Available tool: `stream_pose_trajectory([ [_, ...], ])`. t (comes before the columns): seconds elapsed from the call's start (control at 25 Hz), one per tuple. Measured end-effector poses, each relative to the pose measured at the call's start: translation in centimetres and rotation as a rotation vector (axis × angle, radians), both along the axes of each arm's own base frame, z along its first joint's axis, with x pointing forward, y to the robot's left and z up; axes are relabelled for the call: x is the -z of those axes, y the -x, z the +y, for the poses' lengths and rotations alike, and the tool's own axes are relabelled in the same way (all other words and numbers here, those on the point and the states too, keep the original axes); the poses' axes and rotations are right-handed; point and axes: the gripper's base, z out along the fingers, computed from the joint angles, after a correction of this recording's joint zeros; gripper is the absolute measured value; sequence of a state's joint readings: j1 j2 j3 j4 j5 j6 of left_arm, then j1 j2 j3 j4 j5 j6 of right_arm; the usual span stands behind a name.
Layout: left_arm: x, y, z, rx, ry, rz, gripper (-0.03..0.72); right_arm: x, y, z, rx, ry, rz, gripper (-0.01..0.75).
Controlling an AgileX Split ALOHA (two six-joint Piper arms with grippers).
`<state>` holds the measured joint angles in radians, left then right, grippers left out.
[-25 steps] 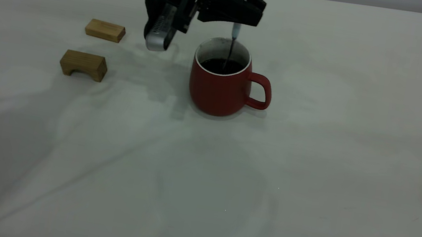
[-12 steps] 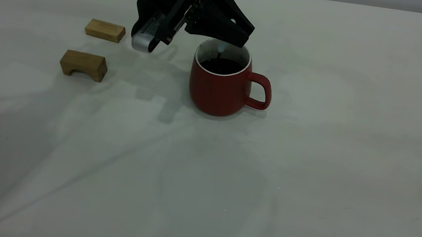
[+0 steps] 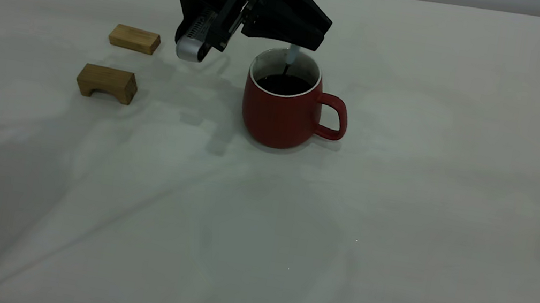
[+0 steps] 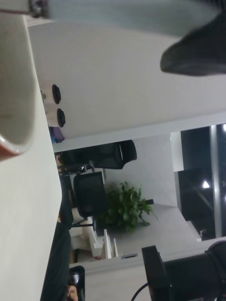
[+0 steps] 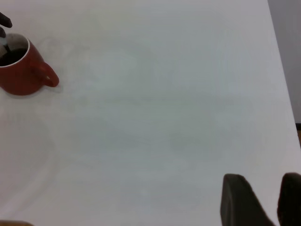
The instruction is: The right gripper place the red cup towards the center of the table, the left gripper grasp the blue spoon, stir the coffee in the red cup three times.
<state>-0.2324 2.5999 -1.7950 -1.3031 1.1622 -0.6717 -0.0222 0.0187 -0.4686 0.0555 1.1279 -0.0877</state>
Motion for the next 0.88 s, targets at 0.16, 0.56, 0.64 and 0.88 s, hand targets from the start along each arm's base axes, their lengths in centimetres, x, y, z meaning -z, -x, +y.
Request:
stream_pose_trajectory([
  [0.16,0.0,0.0,0.0,0.026,0.013,-0.064,0.357,0.0,0.0,0.0,0.000,0.000,0.000,0.238],
  [0.56,-5.1,-1.1,1.7,0.382,-0.255,-0.493,0.373,0.0,0.0,0.0,0.000,0.000,0.000,0.238],
  [0.64,-8.5,-1.0,2.9,0.483,-0.394,-0.615,0.373,0.0,0.0,0.0,0.000,0.000,0.000,0.238],
  [0.88,-20.8,0.7,7.0,0.848,-0.761,-1.097,0.371,0.0,0.0,0.0,0.000,0.000,0.000,0.238],
])
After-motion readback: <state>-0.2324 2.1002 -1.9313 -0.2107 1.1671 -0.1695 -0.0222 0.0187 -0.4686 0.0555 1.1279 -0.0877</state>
